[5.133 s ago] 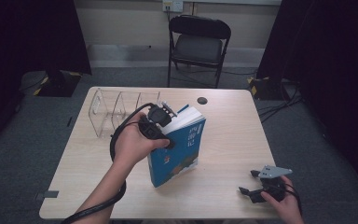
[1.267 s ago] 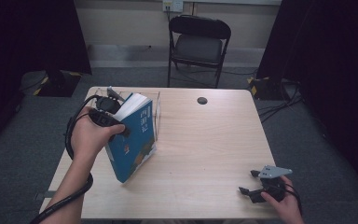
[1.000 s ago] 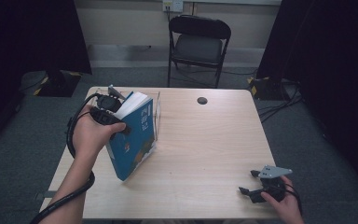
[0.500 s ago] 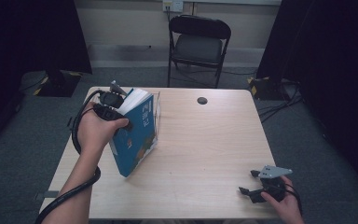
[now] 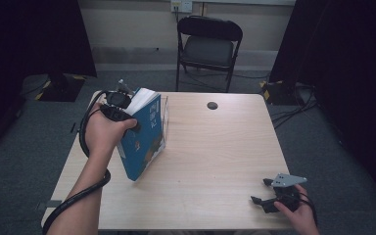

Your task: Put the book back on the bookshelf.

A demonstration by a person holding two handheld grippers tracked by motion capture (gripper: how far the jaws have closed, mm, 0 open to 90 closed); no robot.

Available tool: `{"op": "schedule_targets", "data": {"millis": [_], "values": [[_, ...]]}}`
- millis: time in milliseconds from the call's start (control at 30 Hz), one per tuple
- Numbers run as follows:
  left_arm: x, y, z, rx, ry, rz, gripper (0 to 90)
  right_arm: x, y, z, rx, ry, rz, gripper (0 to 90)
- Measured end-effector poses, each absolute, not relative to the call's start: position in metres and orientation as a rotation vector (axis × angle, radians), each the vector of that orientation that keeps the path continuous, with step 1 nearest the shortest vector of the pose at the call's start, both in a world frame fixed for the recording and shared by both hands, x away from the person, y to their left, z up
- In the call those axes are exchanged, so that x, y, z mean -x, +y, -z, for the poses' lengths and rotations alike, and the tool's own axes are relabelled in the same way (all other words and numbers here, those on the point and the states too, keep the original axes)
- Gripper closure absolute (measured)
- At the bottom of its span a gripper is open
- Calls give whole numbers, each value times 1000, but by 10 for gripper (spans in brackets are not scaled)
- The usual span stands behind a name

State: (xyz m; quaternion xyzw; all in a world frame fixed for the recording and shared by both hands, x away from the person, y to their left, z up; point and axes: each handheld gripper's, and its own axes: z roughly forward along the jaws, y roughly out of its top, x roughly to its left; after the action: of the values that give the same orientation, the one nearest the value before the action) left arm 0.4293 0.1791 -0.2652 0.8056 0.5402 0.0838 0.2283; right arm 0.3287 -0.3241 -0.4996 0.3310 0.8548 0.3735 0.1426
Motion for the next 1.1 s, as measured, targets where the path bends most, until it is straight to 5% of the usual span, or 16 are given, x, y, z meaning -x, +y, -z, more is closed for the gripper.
{"op": "schedule_targets", "data": {"millis": [1100], "values": [[-447, 175, 265, -2164, 1563, -291, 621, -329, -324, 500, -950, 2468, -1084, 133]]}}
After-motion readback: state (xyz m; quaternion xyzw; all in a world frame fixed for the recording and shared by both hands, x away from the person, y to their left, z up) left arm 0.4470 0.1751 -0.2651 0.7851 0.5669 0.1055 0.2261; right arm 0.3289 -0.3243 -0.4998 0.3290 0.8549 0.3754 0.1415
